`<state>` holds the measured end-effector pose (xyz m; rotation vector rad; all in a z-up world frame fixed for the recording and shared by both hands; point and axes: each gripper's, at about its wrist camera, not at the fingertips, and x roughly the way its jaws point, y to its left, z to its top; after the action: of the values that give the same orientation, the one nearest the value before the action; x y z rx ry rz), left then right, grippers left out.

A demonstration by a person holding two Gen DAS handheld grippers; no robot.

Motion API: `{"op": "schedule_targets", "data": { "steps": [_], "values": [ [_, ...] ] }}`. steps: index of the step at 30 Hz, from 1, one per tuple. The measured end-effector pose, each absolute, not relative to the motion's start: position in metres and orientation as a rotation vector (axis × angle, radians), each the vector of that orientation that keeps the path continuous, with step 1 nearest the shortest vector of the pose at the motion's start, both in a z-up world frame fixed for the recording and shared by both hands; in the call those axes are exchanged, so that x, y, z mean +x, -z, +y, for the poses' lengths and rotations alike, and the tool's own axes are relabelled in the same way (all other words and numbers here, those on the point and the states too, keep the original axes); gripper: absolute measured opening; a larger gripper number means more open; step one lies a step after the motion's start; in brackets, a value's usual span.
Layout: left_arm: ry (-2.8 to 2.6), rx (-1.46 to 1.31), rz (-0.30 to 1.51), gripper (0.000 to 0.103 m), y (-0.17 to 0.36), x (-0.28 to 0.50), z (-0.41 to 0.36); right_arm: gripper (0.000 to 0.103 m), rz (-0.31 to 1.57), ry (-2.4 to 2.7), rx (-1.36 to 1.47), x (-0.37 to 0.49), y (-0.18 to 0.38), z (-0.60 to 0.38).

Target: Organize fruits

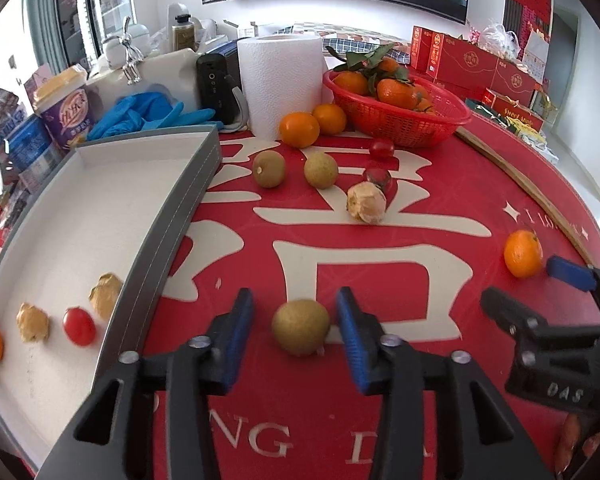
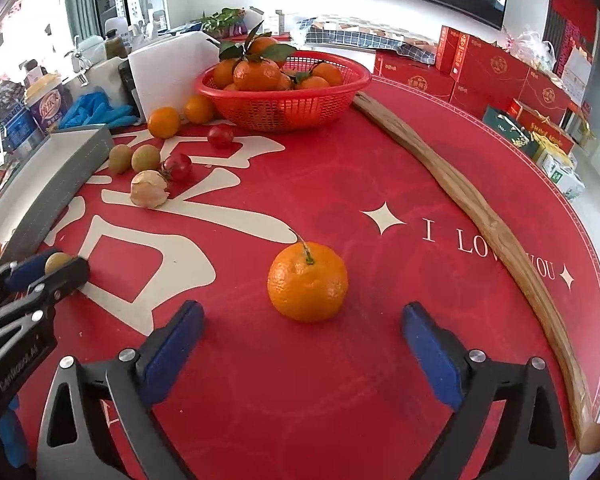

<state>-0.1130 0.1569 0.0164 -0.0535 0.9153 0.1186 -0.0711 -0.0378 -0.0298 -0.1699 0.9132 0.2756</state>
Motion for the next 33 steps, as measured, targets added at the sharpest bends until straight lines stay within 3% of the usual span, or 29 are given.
{"op": "schedule_targets", "data": {
  "steps": [6, 27, 33],
  "values": [
    [-0.110, -0.057, 0.921, 0.078, -0.012, -0.110, 0.160, 0.102, 0.918, -0.271, -0.167, -0.070, 0.030, -0.039],
    [-0.035, -0.022, 0.928, 0.082, -0.012, -0.114, 0.156, 0.102, 0.920, -0.269, -0.165, -0.069, 0.029, -0.039],
    [-0.075, -0.046, 0.935, 0.089, -0.011, -0.110, 0.152, 0.102, 0.920, -0.269, -0.164, -0.069, 0.029, -0.039]
  ]
}}
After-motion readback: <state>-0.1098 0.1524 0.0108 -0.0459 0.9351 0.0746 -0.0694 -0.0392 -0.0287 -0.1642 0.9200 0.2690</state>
